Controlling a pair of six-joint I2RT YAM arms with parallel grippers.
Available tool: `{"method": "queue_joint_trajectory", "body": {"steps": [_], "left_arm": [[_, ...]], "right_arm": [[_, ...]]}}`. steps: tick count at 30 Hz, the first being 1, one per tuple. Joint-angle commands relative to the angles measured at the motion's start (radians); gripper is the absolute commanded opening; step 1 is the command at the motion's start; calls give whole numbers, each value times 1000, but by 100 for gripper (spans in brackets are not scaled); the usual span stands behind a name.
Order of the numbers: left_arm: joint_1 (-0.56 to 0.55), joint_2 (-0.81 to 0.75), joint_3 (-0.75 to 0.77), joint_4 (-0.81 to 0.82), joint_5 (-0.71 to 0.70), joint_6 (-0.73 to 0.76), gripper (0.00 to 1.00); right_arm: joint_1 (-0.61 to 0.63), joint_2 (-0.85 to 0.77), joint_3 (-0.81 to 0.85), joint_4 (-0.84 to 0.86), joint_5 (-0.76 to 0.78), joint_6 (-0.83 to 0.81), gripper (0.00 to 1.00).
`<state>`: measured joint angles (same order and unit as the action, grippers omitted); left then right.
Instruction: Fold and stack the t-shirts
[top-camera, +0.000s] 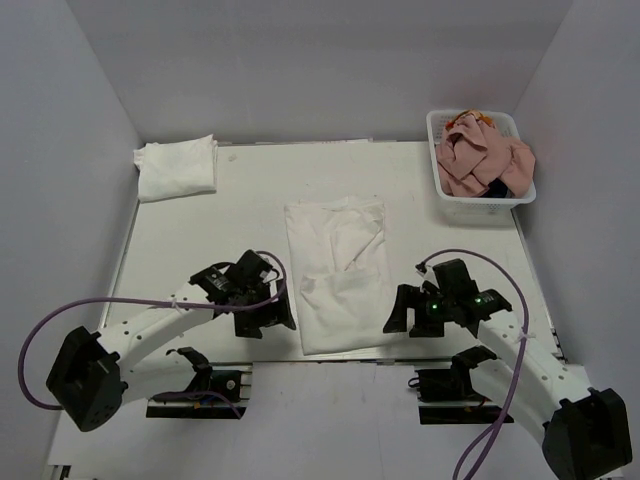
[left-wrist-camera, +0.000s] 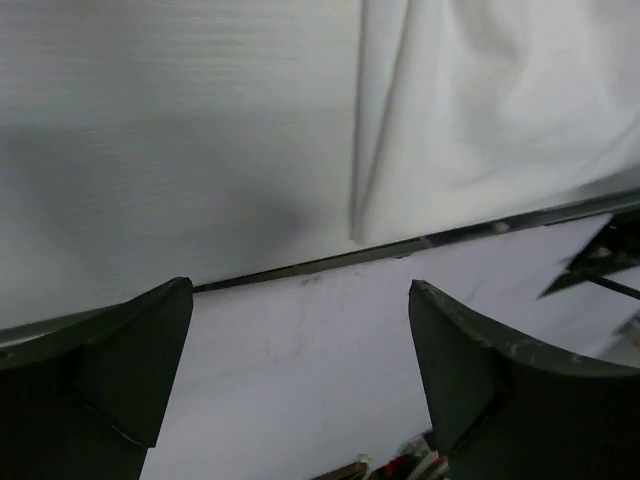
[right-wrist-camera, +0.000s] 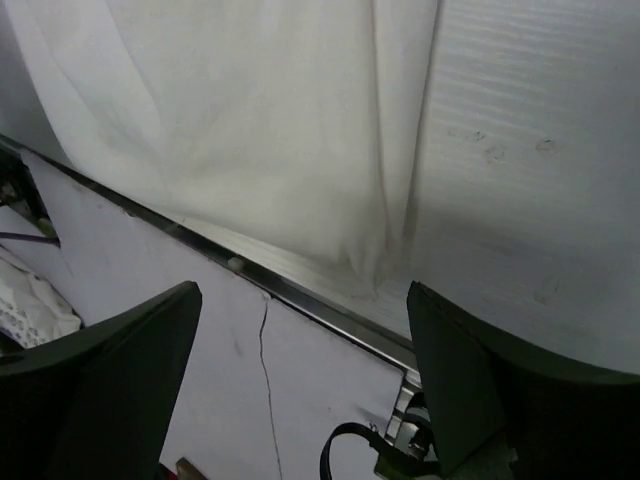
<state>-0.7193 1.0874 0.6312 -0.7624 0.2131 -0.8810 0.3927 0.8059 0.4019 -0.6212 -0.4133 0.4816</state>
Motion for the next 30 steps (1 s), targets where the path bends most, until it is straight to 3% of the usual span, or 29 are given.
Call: {"method": "queue_joint_trajectory", "body": {"steps": [1, 3, 6, 8, 13, 17, 24, 27, 30], "left_arm": [[-3, 8, 139, -167, -183, 17, 99], [-3, 54, 232, -167, -324, 17, 99], [21, 136, 336, -28, -436, 80, 99], [21, 205, 433, 24, -466, 108, 99], [52, 498, 627, 6, -557, 162, 99], [96, 551, 631, -14, -575, 162, 99], [164, 539, 553, 81, -526, 162, 99], [189, 539, 533, 81, -526, 162, 99], [210, 528, 512, 81, -526, 162, 99]], "right_arm": [[0, 4, 121, -30, 75, -86, 91], [-2, 27, 201, 53, 157, -90, 91], [0, 146, 297, 237, 191, -109, 91], [-5, 292, 376, 306, 312, -78, 91], [-3, 622, 676, 305, 537, -95, 91], [0, 897, 880, 288, 623, -130, 87], [5, 1153, 1097, 264, 582, -184, 61], [2, 1214, 1188, 226, 558, -179, 37], [9, 1245, 1220, 184, 535, -182, 35]]}}
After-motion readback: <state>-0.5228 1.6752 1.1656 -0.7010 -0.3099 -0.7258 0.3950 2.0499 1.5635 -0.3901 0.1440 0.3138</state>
